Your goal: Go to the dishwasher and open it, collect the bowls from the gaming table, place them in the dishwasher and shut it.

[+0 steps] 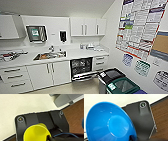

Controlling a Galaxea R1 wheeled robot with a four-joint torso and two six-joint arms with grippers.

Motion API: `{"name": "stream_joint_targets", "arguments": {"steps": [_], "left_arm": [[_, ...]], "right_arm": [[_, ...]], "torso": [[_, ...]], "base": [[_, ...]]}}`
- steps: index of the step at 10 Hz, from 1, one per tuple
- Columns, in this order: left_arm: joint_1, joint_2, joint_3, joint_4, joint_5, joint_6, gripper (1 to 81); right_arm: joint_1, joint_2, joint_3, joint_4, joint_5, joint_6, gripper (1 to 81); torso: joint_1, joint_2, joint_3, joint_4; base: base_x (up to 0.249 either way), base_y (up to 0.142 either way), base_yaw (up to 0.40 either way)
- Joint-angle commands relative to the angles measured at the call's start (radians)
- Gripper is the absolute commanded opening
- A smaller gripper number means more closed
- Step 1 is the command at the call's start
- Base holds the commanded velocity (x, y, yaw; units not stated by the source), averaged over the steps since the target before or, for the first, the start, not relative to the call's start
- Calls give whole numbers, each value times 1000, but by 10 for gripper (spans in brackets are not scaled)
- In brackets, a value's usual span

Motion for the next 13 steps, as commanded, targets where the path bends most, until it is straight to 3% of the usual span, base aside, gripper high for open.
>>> {"name": "stream_joint_targets", "arguments": {"steps": [1, 13], "left_arm": [[-68, -11, 11, -2, 48, 5, 10], [-70, -14, 11, -4, 46, 5, 10]], "right_arm": [[55, 7, 12, -23, -27, -8, 10], [50, 4, 12, -21, -27, -9, 10]], "torso": [[0, 0, 0, 0], [0, 0, 0, 0]], "base": [[115, 0, 0], [104, 69, 0]]}}
